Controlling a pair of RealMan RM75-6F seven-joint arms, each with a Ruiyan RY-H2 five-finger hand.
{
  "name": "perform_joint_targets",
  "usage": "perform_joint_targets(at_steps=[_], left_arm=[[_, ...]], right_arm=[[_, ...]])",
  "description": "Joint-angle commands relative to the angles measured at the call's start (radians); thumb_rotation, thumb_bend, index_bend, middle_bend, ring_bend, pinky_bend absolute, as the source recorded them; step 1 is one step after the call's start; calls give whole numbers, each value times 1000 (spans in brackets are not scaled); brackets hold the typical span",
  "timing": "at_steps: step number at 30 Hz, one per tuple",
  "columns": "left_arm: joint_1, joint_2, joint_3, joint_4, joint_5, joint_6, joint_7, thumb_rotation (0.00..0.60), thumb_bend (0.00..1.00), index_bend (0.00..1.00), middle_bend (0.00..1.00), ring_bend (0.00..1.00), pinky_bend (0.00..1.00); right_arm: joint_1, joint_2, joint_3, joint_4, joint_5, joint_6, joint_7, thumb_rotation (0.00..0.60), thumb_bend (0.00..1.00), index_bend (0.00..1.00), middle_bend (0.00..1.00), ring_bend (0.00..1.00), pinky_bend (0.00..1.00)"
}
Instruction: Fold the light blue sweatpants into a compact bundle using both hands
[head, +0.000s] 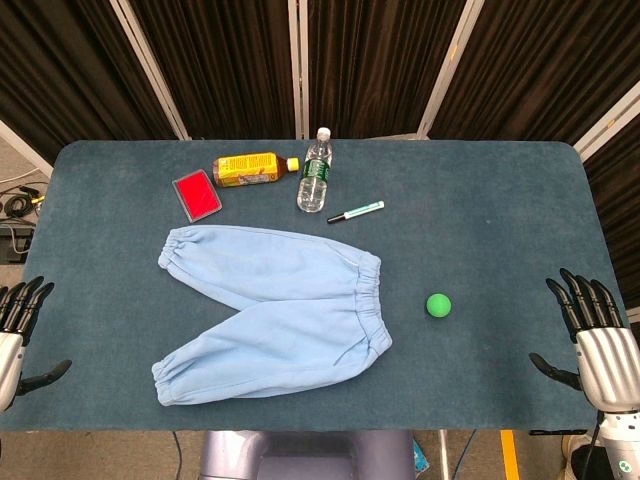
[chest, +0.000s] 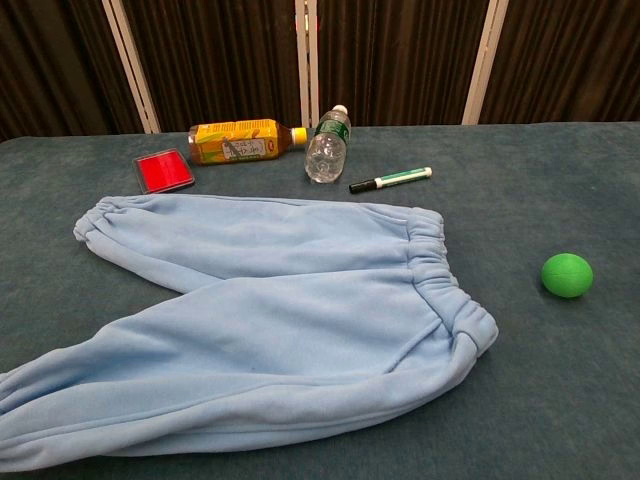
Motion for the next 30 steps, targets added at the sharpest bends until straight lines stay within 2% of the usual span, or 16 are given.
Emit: perform_joint_targets(at_steps=[1, 8, 12, 15, 17, 18, 20, 25, 30], left_arm=[[0, -1, 0, 0, -1, 0, 2, 600, 0, 0, 0, 0, 0], [-4, -3, -5, -6, -8, -6, 1, 600, 0, 0, 0, 0, 0], [-15, -6, -13, -8, -23, -20, 6, 600, 0, 0, 0, 0, 0], [-24, -9, -22, -7, -50, -38, 8, 600, 0, 0, 0, 0, 0], [-30, -9, -29, -9, -68, -46, 7, 600, 0, 0, 0, 0, 0], [-32, -11, -33, -7, -78, -48, 11, 600, 0, 0, 0, 0, 0], [-35, -13, -37, -5, -95, -55, 15, 600, 0, 0, 0, 0, 0], [-42, -19, -46, 1, -123, -67, 23, 600, 0, 0, 0, 0, 0], [-53, -27, -52, 10, -150, -86, 37, 600, 0, 0, 0, 0, 0]], right_arm=[[0, 0, -2, 0, -3, 0, 0, 600, 0, 0, 0, 0, 0], [5, -13, -13, 7, -22, -13, -10, 600, 0, 0, 0, 0, 0], [35, -36, -32, 24, -69, -59, -15, 600, 0, 14, 0, 0, 0], [97, -50, -56, 70, -164, -134, -24, 600, 0, 39, 21, 0, 3], [156, -61, -73, 88, -245, -196, -19, 600, 0, 85, 89, 11, 90], [217, -73, -85, 101, -314, -253, 20, 600, 0, 101, 113, 20, 131], [294, -85, -97, 115, -384, -322, 60, 600, 0, 135, 158, 57, 216], [375, -127, -96, 138, -443, -374, 70, 600, 0, 192, 227, 137, 263], [456, -189, -85, 150, -447, -469, 40, 600, 0, 200, 231, 142, 266]])
